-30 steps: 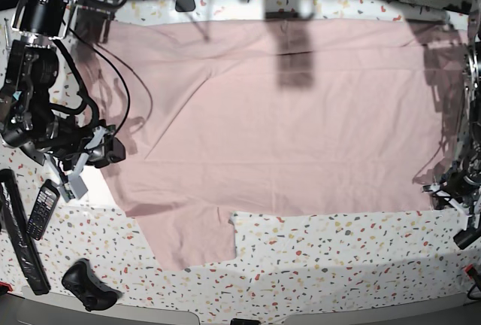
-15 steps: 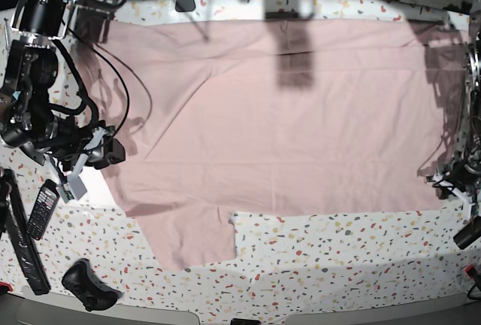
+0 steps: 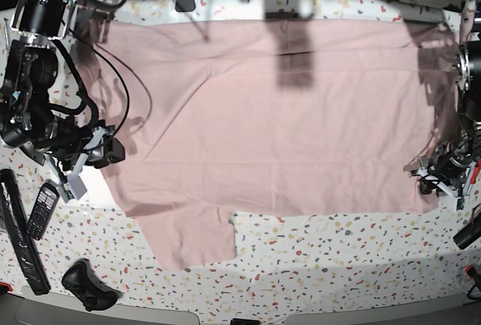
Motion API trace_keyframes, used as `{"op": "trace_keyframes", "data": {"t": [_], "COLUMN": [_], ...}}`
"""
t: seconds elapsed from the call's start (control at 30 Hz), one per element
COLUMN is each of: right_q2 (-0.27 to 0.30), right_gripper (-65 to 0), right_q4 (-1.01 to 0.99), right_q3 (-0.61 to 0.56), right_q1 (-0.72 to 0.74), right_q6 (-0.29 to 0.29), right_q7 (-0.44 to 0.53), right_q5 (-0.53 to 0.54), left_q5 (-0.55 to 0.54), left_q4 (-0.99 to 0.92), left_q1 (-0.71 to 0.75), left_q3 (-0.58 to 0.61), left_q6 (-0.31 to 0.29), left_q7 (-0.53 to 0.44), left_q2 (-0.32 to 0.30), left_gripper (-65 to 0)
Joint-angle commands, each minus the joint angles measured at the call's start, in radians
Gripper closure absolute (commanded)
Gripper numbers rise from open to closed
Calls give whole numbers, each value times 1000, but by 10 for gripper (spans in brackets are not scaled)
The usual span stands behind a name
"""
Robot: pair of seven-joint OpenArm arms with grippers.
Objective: Fold the T-shirt properly
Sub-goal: 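Move both grippers to the opposite shirt edge and pinch it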
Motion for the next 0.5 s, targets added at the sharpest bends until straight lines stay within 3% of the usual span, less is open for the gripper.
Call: {"op": "trace_keyframes", "data": {"t": [0.0,0.1,0.17,0.3,0.37,0.47], "right_q2": [16,16,17,16,16,25], "right_gripper": [-227,-227,-227,-227,-227,-305], "right_q4": [16,16,16,16,15,-7], "right_q3": [6,6,6,6,6,5], "right_q1": [20,20,20,20,27,68], "right_q6": [8,8,8,8,8,8], "right_q7": [16,32,69,193,256,278], "right_q5": [15,15,14,-1,-73,-121], "left_q5": [-3,-3,-3,-3,-3,-3], "left_q4": [12,12,12,13,13,13], "left_q1": [-23,-23,-23,-23,-23,-23], "left_q3": [-2,-2,-2,-2,-2,-2], "left_q6": [21,137,175,189,188,188], "left_q7": [-5,-24,-55,-79,-76,-75], "left_q2": [-13,-14,-16,-16,-16,-15], "left_gripper": [-123,0,0,0,0,0]}}
